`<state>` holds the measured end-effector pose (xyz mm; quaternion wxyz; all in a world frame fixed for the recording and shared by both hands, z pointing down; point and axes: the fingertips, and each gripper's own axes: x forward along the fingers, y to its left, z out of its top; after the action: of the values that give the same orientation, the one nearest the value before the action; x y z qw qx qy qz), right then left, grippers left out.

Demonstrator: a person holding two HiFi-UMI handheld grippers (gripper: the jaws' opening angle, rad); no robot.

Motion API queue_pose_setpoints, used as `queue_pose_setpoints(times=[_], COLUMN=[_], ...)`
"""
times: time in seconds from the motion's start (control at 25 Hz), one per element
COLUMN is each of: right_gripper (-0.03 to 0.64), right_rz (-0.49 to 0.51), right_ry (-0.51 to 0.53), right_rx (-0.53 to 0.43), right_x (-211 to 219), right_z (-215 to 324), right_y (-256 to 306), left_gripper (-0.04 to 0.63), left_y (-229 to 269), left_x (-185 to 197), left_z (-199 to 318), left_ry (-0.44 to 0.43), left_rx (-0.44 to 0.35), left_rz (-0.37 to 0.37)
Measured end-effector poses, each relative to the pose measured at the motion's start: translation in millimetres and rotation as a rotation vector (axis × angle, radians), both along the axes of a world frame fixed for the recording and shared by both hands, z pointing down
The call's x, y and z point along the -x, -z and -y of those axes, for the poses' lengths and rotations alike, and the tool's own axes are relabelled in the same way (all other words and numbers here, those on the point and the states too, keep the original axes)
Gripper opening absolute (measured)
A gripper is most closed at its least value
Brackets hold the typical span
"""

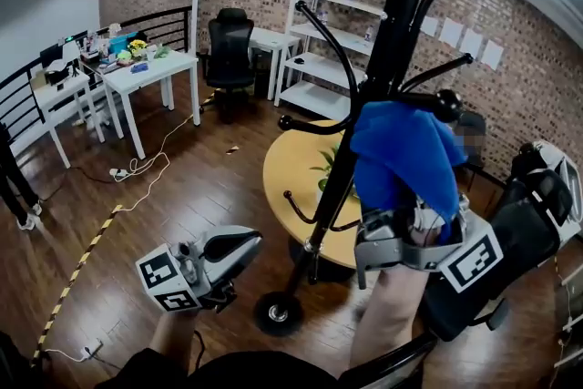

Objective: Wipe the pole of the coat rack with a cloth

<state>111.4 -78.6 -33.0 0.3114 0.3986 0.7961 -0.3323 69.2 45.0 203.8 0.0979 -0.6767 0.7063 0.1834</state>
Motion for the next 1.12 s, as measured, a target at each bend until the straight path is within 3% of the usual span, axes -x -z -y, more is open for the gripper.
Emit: queue_pose_setpoints(times=[0.16,0.32,0.64,1.12], right_gripper=[0.023,0.023,0.023,0.024], right_rz=[0.069,0.073,-0.189,-0.377], right_ry=[0.065,0.048,-0.113,-0.146], right_rx=[-0.035,-0.039,0.056,0.113], right_x=[-19,-17,68,86], right_z=[-13,-10,36,50], right_y=[10,10,-50,-149], left_gripper=[0.003,0.003,0.003,0.003], left_y=[-1,0,-6,-18], left_x=[-1,-2,-1,-4], left_z=[2,2,4,16], left_ry=[-0.002,0.002,0.004,-0.019], left_rx=[0.002,0.003,0.022,0.059], left_rz=[-0.002,-0.002,-0.014,-0.034])
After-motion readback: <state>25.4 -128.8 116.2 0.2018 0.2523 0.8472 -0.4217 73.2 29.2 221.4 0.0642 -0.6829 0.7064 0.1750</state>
